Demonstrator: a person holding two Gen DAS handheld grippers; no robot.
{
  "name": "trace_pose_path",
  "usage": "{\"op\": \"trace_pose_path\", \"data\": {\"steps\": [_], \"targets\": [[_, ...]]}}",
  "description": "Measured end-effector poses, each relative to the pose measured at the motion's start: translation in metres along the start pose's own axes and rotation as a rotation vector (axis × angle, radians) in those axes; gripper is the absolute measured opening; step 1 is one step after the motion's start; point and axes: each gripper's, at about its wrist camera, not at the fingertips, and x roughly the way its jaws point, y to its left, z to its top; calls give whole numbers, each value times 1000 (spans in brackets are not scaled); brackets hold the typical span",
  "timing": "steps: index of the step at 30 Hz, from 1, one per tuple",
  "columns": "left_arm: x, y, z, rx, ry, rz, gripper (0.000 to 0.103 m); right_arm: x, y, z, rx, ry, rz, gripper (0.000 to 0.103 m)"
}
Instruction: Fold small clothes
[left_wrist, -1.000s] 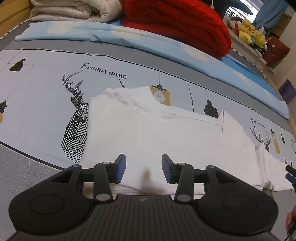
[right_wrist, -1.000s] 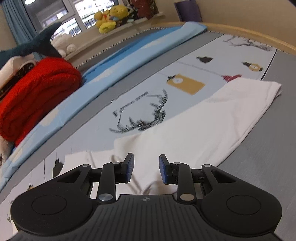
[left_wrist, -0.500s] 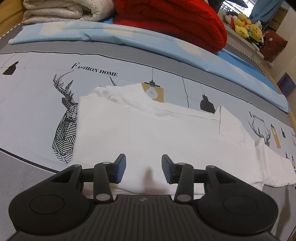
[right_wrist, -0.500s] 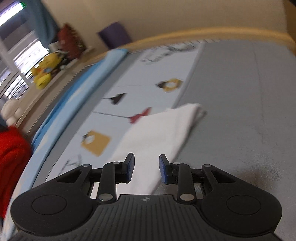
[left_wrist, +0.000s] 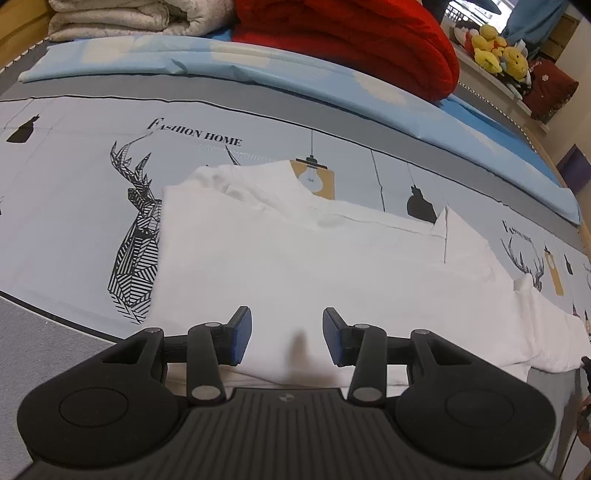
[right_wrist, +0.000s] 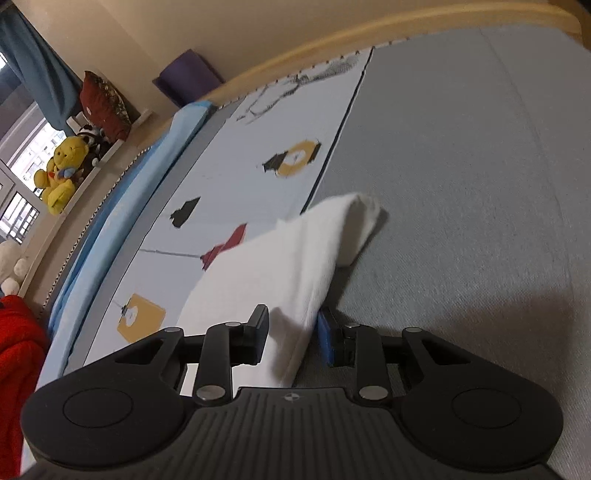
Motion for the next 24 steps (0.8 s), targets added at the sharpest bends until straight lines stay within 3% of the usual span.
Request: {"op": "trace_pose_path", "data": {"steps": [4, 7, 10, 13, 16, 18, 21, 24], "targets": [[-8, 10, 4, -28, -13, -10, 47, -21, 30, -3, -105, -108, -68, 3], [-17, 21, 7, -55, -25, -21, 47, -56, 85, -7, -245, -214, -82, 3], [-28, 36, 13, -101, -46, -26, 47, -111, 152, -32, -409, -307, 58, 3], [-37, 53, 16, -152, -63, -27, 47, -172, 219, -84, -600, -323, 278, 4], [-45, 67, 19, -184, -73, -30, 47, -226, 270, -159, -767, -208, 534, 4], [-49, 76, 19, -207, -77, -29, 47, -250, 287, -216, -855, -58, 664, 4], [-52, 87, 20, -234, -78, -24, 47, -260, 286, -294, -955, 241, 704, 9], [-50, 91, 21, -255, -68, -38, 47, -256, 269, -336, -974, 441, 561, 13]]}}
